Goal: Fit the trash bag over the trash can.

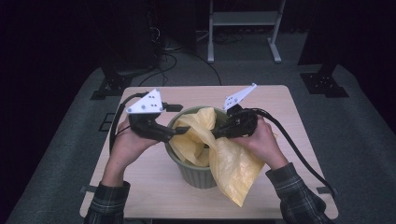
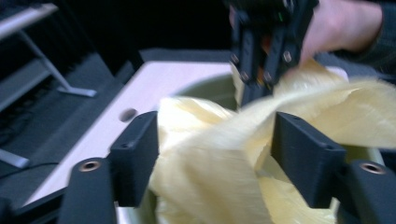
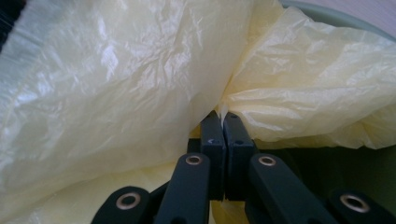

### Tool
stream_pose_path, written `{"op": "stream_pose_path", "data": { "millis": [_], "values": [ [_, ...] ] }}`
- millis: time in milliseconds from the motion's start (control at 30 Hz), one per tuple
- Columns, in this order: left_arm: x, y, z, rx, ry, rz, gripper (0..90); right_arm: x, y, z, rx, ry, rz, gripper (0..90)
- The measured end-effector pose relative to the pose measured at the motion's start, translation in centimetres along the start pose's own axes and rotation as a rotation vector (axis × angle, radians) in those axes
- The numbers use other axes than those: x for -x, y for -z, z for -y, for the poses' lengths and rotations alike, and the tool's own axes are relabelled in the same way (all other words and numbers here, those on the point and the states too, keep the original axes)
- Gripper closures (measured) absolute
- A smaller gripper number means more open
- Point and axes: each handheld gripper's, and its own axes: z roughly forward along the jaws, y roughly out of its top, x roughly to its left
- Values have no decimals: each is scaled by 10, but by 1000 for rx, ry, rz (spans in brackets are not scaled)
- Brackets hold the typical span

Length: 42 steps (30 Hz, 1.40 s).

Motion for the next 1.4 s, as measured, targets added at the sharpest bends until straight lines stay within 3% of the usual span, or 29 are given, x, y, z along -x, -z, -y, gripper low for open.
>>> {"op": "stream_pose_path", "data": {
  "millis": [133, 300, 367, 533, 633, 700, 800, 1000, 1067, 1167, 1400],
  "values": [
    [2, -15, 8, -44, -8, 48, 476, 1, 3, -2, 38, -4, -20, 889],
    [7, -26, 15, -108, -15, 123, 749, 5, 6, -3, 87, -10, -30, 888],
    [9, -29, 17, -121, -17, 141, 783, 8, 8, -5, 120, -14, -27, 886],
    [17, -38, 21, -136, -27, 156, 769, 10, 4, -19, 143, 2, 16, 883],
    [18, -37, 22, -131, -30, 150, 644, 9, -1, -26, 131, 16, 23, 885],
    [18, -29, 24, -100, -31, 114, 486, 9, -4, -26, 133, 22, 20, 887],
    [15, -11, 25, -40, -7, 92, 383, 10, -3, -24, 119, 31, 18, 888],
    [4, 21, 21, 53, 16, 67, 359, 6, -5, -23, 97, 52, 27, 890],
    [-1, 26, 17, 52, 18, 47, 360, 5, -6, -22, 92, 63, 20, 890],
    [-11, 24, 13, 49, 22, 44, 390, 2, -8, -22, 94, 90, -3, 890],
    [-38, -2, 9, 46, 54, 55, 441, -4, -9, -22, 96, 150, -59, 891]
  ]
}}
